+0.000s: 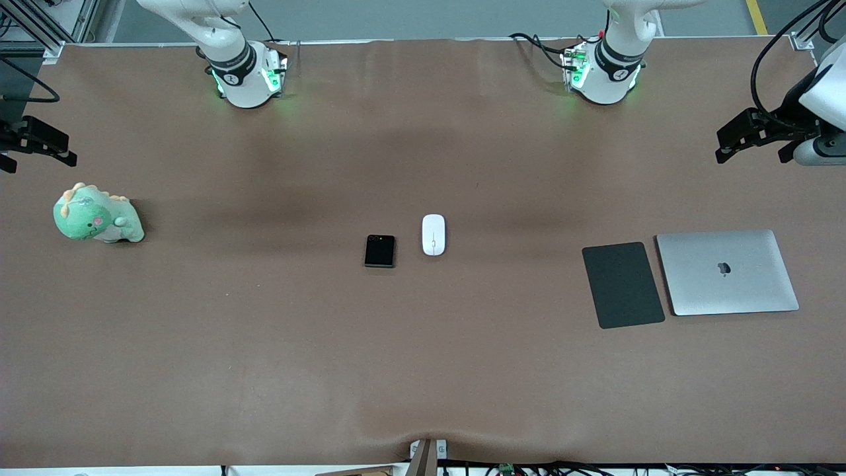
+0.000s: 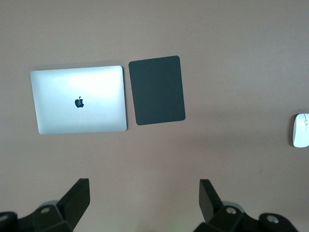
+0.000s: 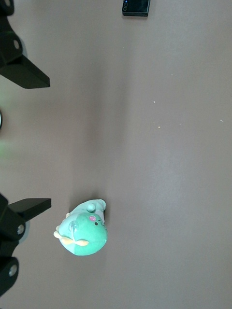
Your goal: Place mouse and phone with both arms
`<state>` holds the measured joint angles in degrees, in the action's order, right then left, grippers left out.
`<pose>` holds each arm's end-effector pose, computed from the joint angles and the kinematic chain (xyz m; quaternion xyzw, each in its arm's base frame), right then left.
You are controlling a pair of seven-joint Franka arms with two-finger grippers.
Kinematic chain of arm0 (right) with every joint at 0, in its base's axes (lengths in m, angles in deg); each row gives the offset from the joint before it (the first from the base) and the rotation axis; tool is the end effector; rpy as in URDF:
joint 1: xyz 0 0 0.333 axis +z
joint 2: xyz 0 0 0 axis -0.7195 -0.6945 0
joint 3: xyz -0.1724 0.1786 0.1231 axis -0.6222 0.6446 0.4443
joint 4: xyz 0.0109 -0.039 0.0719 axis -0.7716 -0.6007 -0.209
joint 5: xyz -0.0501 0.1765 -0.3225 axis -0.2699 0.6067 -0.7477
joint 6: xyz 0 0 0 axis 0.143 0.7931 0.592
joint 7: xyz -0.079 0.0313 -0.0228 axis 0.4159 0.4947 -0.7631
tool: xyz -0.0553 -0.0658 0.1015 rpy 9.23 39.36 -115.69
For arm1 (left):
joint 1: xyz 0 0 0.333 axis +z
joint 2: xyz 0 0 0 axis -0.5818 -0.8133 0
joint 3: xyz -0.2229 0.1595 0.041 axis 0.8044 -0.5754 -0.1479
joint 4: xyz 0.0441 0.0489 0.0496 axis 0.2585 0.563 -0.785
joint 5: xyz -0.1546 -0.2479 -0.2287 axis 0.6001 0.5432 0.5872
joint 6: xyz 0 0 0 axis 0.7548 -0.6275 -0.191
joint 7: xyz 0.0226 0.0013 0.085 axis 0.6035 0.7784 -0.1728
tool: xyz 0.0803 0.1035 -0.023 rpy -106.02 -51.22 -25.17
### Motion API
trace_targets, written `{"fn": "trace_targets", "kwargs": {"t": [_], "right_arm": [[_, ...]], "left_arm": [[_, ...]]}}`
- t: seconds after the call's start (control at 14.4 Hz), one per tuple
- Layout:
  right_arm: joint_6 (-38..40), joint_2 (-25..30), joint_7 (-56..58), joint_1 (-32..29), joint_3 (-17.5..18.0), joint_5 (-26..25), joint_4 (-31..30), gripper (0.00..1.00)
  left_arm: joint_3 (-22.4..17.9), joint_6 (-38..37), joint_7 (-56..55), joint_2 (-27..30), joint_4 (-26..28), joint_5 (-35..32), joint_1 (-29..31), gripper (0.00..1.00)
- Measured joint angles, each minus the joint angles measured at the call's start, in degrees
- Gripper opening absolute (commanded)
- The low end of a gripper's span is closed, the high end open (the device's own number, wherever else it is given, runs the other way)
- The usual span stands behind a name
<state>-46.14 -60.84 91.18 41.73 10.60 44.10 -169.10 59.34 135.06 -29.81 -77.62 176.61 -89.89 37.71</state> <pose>0.5074 -0.0659 0.5631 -0.9981 -0.0573 0.0233 0.0000 0.5092 -0.0427 0.5810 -0.9999 0.0116 -0.0060 0.0067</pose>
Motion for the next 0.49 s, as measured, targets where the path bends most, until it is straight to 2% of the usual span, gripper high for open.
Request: {"fn": "trace_targets", "kwargs": {"t": [0.49], "right_arm": [[-0.09,-0.01,-0.01,0.00,-0.06,0.01,-0.01,1.00]], "left_arm": [[0.02,-0.61,0.00,-0.47,-0.49,0.00,0.00,1.00]]}}
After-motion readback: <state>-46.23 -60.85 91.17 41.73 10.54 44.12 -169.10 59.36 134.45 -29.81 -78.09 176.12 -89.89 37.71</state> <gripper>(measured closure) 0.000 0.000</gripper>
